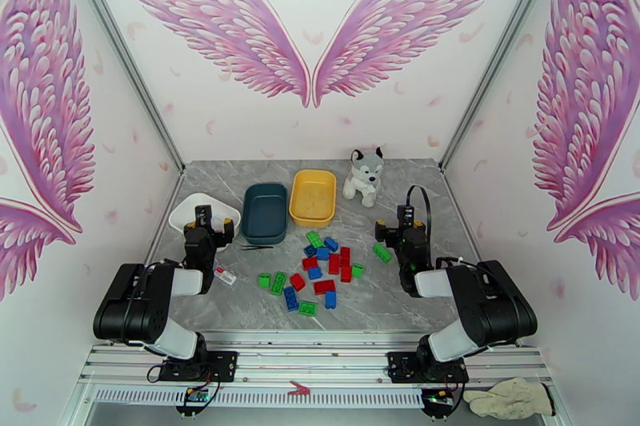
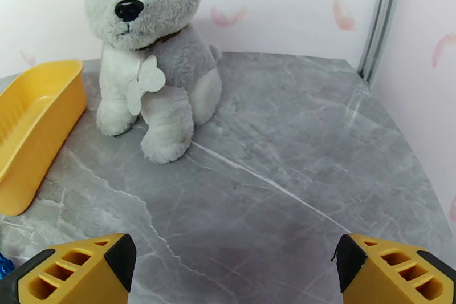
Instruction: Sort the legos into containers by color
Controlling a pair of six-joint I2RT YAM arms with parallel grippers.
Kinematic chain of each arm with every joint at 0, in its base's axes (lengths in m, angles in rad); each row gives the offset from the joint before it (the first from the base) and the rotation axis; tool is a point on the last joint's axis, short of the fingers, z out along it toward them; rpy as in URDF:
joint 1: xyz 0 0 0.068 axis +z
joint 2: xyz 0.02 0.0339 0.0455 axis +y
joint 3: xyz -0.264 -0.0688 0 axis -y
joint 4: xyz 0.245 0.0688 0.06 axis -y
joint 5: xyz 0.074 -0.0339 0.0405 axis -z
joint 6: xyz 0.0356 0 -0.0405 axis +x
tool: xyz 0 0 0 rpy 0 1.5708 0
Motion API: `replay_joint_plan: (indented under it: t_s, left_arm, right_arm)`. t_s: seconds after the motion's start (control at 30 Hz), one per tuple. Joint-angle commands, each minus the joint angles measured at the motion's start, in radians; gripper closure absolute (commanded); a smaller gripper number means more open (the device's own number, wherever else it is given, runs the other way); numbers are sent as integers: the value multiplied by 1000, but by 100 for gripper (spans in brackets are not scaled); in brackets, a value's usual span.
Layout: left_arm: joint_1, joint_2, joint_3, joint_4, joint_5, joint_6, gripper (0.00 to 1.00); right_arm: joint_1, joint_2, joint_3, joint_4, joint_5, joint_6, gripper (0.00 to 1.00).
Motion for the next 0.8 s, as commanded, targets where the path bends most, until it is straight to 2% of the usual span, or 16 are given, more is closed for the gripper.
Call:
replay_joint_plan:
  t_s: [0.0,0.1,0.23,0.77]
  left_arm:
    - [7,-18,24,-26,23,-8,1]
    - [14,-19,19,-22,41,-13,1]
    - [54,-18,-3,25,129,-36,1]
    - [20,-18,23,-24,75,-9,1]
  right_arm:
    - [-6,0,22,-15,-14,-6,1]
    - [-5,-1,22,-16,-14,-6,1]
    - [-6,-1,23,-16,-15,-6,1]
    - [-6,0,22,-15,-15,-6,1]
